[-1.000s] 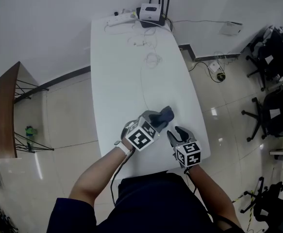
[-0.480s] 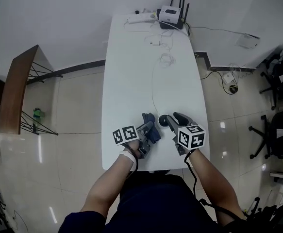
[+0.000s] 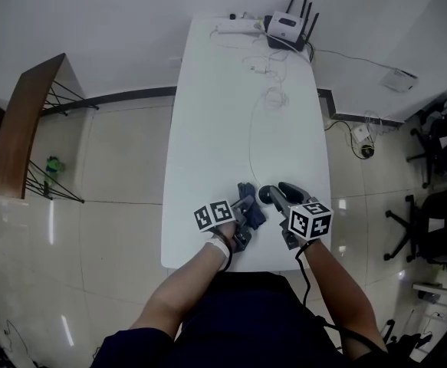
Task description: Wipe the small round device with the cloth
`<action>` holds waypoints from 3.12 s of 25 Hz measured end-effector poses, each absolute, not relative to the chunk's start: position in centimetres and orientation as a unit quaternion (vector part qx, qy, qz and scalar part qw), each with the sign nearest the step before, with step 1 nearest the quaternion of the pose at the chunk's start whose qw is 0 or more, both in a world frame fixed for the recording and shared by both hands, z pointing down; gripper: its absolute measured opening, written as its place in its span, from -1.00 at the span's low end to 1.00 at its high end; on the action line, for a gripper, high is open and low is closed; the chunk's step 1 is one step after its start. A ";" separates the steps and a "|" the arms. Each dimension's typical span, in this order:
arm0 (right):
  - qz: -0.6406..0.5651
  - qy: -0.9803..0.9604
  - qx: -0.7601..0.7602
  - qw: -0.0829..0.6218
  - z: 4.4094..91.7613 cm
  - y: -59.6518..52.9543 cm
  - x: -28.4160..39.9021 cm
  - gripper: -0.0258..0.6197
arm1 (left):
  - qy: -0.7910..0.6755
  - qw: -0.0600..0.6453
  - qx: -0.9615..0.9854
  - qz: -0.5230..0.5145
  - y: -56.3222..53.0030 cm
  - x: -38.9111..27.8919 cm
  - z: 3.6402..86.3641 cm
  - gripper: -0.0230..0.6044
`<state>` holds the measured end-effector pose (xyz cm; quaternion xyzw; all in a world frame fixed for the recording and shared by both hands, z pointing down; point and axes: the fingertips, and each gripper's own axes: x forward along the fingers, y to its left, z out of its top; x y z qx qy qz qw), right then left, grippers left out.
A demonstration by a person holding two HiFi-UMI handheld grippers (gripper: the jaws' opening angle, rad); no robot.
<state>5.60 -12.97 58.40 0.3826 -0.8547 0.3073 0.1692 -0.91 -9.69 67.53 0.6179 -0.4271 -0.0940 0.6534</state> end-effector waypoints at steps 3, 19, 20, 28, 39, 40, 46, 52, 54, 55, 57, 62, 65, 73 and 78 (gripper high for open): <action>0.308 -0.852 0.389 0.167 58.3 -13.2 5.4 -0.53 | -0.424 0.636 0.641 -0.069 -10.1 -0.8 66.7 -0.62; 0.300 -0.888 0.305 0.169 59.0 -13.3 5.3 -0.55 | -0.566 0.331 0.748 0.102 -9.7 2.9 56.3 -0.62; 0.301 -0.892 0.292 0.169 59.0 -13.3 5.3 -0.55 | -0.583 0.310 0.743 0.111 -9.4 3.2 56.2 -0.61; 0.290 -0.910 0.263 0.137 56.6 -16.2 7.0 -0.59 | -0.649 0.441 0.618 -0.050 -5.6 -0.4 57.9 -0.61; 0.266 -0.920 0.199 0.209 57.4 -14.3 4.1 -0.28 | -0.586 0.589 0.492 -0.261 -6.2 -0.4 65.5 -0.61; 0.267 -0.917 0.202 0.216 57.8 -14.2 4.2 -0.31 | -0.580 0.595 0.489 -0.267 -6.5 -0.3 65.8 -0.61; 0.277 -0.909 0.214 0.225 58.3 -14.3 4.1 -0.37 | -0.576 0.605 0.466 -0.291 -7.2 -0.3 67.0 -0.61; 0.280 -0.918 0.180 0.215 58.5 -14.5 3.6 -0.39 | -0.615 0.551 0.482 -0.292 -8.4 -0.6 62.9 -0.60; 0.288 -0.920 0.162 0.210 58.8 -14.5 3.6 -0.39 | -0.638 0.519 0.493 -0.282 -8.7 -0.4 61.2 -0.61; 0.292 -0.921 0.152 0.210 59.0 -14.4 3.8 -0.39 | -0.651 0.503 0.498 -0.272 -8.6 -0.2 60.5 -0.61; 0.295 -0.923 0.132 0.212 59.2 -14.2 3.9 -0.39 | -0.679 0.469 0.512 -0.238 -8.3 0.5 59.2 -0.61; 0.283 -0.930 0.095 0.216 59.0 -14.2 3.7 -0.39 | -0.742 0.367 0.559 -0.059 -8.4 2.8 57.5 -0.60; 0.268 -0.934 0.084 0.222 58.8 -14.9 3.9 -0.40 | -0.750 0.339 0.568 -0.024 -8.7 3.8 57.3 -0.60; 0.296 -0.931 0.129 0.171 56.6 -16.6 6.7 -0.52 | -0.707 0.469 0.481 -0.220 -4.2 -0.1 61.1 -0.60; 0.312 -0.919 0.165 0.177 57.7 -15.0 9.1 -0.52 | -0.646 0.557 0.425 -0.304 -3.9 -1.7 65.5 -0.60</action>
